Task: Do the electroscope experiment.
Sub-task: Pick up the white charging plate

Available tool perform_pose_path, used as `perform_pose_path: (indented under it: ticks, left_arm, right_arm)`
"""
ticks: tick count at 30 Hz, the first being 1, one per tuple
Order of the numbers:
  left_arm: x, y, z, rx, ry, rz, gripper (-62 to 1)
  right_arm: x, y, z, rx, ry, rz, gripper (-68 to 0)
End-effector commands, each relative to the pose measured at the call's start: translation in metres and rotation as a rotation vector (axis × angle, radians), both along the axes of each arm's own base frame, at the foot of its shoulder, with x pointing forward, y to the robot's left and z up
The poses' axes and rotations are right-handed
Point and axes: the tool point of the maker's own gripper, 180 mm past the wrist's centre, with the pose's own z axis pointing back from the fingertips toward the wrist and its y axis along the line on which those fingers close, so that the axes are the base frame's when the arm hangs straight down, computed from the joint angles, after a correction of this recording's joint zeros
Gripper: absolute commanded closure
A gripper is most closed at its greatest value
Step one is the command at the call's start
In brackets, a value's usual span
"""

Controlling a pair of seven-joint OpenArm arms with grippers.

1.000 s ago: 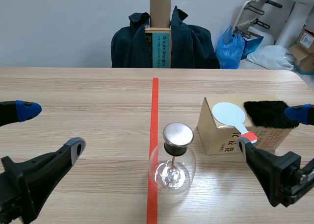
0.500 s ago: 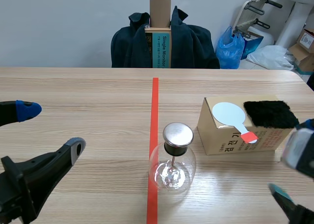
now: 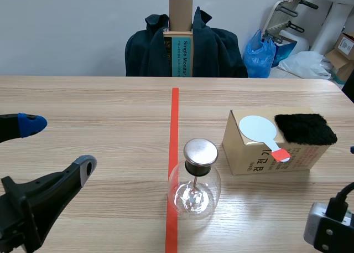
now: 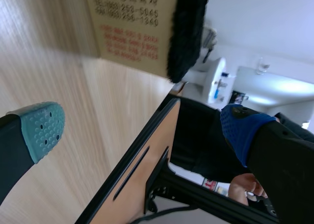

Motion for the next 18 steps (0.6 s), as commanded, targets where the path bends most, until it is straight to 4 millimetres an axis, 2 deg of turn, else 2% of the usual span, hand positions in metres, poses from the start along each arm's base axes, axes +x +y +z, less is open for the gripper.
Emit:
perform_pose_path:
  ticks: [1, 10, 18]
  left_arm:
    - [0.0, -0.004, 0.009, -0.019, -0.024, -0.011, -62.3]
    - [0.0, -0.004, 0.009, -0.019, -0.024, -0.011, -62.3]
    - [0.0, -0.004, 0.009, -0.019, -0.024, -0.011, -62.3]
  right_arm:
    - [0.019, -0.001, 0.016, -0.016, -0.087, 0.031, -67.9]
    - [0.051, 0.016, 0.007, 0.04, -0.133, 0.183, -67.9]
    - [0.053, 0.041, -0.01, 0.075, -0.09, 0.364, -67.9]
